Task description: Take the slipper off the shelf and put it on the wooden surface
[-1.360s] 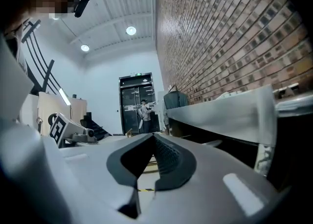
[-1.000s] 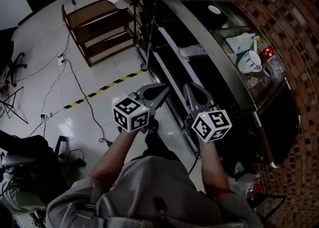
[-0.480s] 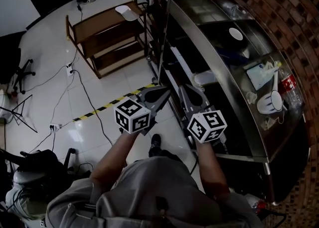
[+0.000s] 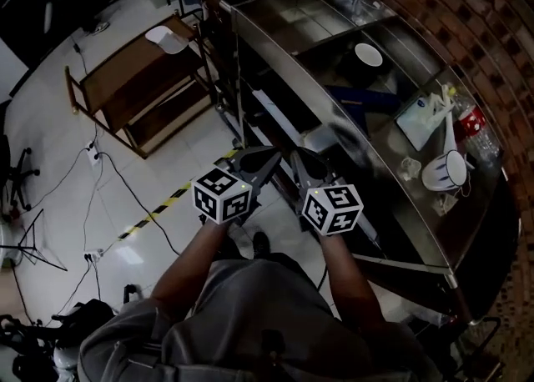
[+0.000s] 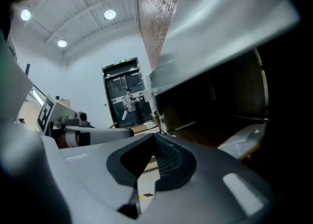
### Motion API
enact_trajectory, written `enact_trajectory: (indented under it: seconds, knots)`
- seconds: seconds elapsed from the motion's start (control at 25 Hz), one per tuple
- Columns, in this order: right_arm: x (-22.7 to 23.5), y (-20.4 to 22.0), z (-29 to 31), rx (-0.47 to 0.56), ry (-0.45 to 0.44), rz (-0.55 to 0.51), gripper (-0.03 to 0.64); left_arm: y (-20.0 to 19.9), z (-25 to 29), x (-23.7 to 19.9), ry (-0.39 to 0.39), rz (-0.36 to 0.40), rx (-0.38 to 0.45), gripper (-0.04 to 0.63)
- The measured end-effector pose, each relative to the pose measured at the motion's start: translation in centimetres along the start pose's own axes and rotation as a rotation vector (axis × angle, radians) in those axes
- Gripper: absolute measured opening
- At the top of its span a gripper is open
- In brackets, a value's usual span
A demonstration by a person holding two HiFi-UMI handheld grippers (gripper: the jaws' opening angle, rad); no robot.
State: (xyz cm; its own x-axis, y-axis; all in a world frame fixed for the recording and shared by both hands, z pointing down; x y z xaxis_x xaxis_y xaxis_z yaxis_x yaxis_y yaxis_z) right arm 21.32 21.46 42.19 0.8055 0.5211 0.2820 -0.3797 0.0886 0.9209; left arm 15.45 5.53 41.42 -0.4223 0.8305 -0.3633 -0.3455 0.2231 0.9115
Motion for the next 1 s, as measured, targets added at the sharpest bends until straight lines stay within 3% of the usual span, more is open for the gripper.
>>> enact_trajectory:
  seconds: [0.16, 0.28, 0.48, 0.68, 0.84, 1.0]
  knots:
    - [2.5, 1.0, -0.3, 0.003, 0.157, 0.059, 0.000, -0.1, 3.2, -1.8, 0.113, 0.015, -0.058, -0.029]
    - [4.1, 2.2, -0.3, -0.001, 0.322, 0.121, 0.033, 0.1, 5.1, -3.2, 0.203, 0.037, -0.106, -0.029]
    - [5.5, 5.4, -1.0, -0.005, 0.586, 0.295, 0.222, 0.7, 6.8, -4.8, 0.361, 0.047, -0.205, -0.029]
    - [7.3, 7.2, 0.9, 0.012, 0.672, 0.453, 0.310, 1.1, 7.4, -6.8, 0.418, 0.050, -0.264, -0.029]
    - [8.5, 7.9, 2.7, 0.023, 0.717, 0.569, 0.310, 1.2, 6.9, -8.0, 0.438, 0.055, -0.294, -0.029]
    - [9.5, 7.9, 4.0, -0.003, 0.759, 0.592, 0.308, 1.0, 6.2, -9.0, 0.437, 0.052, -0.298, -0.029]
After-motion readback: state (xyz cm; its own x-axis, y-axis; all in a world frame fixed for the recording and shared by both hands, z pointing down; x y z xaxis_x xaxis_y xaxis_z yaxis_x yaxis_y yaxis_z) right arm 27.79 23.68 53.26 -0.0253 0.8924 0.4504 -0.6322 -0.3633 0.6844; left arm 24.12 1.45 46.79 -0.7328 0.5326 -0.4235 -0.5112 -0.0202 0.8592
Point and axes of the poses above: the fingertips, and each gripper's own axes: z forward along the fingers, x to its right, y out of its underside, the point moved 10 cm from there along -z, backward along the fingers, and after that the axes turned 2 degrees about -x, right-handed, at the moved point
